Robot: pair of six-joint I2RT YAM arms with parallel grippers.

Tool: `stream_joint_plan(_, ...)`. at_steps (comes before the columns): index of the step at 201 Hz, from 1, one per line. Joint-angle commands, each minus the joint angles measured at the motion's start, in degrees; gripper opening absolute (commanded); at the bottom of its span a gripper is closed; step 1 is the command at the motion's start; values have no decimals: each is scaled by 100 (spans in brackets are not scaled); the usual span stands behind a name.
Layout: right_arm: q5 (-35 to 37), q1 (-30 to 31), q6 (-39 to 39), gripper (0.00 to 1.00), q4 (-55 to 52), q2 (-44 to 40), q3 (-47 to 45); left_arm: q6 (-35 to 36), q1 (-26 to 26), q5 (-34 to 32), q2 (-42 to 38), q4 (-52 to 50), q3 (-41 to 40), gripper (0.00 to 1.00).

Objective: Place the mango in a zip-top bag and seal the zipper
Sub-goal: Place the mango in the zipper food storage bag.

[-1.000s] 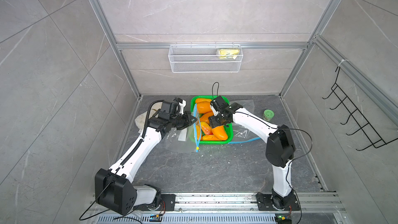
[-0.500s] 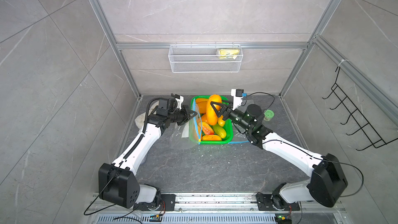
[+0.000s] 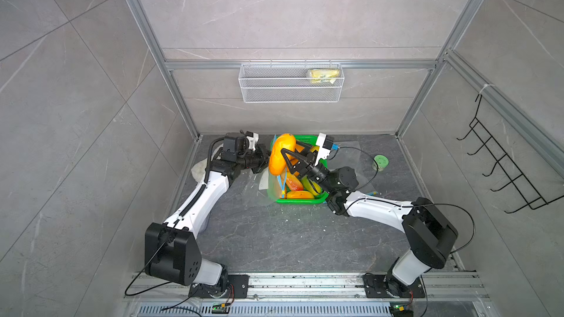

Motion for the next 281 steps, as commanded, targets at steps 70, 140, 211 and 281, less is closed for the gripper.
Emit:
stream_joint_plan(70, 947, 18, -842, 0, 494, 577, -166, -597, 303, 538, -708, 720, -399, 0)
stream_joint_plan(140, 312, 156, -1532, 0, 515, 1223, 591, -1207, 533, 691, -892, 1293, -605, 0)
stream_joint_plan(211, 34, 168, -1661, 11, 364, 1867, 604, -1694, 865, 652, -1235, 1650, -818, 0)
stream_joint_plan(281, -104, 171, -2389, 70, -3480, 974, 1275, -1697, 944, 585, -1236, 1754, -1010, 0)
